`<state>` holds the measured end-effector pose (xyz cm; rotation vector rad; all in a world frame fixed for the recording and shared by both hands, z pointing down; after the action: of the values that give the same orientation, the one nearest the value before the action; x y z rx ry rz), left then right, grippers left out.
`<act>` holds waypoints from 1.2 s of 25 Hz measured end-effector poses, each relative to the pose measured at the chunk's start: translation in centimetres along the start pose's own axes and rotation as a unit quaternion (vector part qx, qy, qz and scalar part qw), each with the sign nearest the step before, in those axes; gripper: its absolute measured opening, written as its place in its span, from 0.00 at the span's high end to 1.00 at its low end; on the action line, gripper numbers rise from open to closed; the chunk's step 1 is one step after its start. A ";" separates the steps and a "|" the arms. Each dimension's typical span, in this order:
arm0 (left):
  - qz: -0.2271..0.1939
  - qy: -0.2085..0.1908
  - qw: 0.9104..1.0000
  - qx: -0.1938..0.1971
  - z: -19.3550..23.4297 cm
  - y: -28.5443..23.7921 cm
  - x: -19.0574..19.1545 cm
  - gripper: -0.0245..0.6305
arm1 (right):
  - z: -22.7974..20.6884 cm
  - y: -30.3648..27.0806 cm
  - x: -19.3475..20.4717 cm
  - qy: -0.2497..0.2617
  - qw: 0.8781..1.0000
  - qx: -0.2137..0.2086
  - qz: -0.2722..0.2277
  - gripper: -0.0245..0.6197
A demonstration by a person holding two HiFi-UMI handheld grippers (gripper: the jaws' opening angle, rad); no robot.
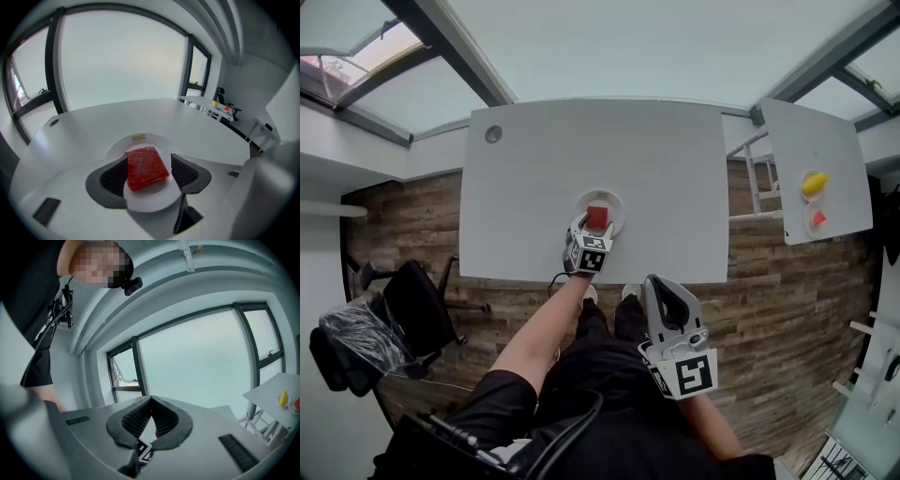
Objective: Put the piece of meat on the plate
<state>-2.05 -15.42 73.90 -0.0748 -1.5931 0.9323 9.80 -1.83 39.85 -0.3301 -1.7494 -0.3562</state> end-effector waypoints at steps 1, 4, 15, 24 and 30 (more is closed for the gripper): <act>-0.001 0.009 1.000 0.002 0.1 -0.2 0.0 0.52 | 0.1 0.0 0.0 0.000 1.000 -0.001 0.000 0.96; -0.006 0.016 1.000 0.008 0.1 -0.5 -0.1 0.52 | 0.1 -0.1 0.1 0.000 1.000 -0.002 0.001 0.96; -0.089 0.012 0.996 0.022 0.7 2.4 -2.3 0.52 | -0.5 -0.4 0.1 -0.013 1.000 0.007 -0.006 0.96; -0.108 0.010 0.994 0.001 0.9 8.7 -5.2 0.52 | -0.5 -0.2 -0.2 -0.001 1.000 0.001 -0.015 0.96; -0.164 0.013 0.986 -0.013 -0.4 13.5 -7.7 0.52 | 0.2 -0.2 -0.8 -0.001 1.000 -0.010 -0.023 0.96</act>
<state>-5.52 -10.22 59.67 0.1532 -1.5352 0.6506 9.71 -1.93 39.07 -0.3050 -1.7591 -0.4074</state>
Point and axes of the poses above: the fingertips, and each gripper's own axes: y backward along the fingers, z to its left, x out of its underside, the point moved 5 cm from there along y, backward along the fingers, and after that the axes turned 12 degrees about -z, right-handed, at the moved point
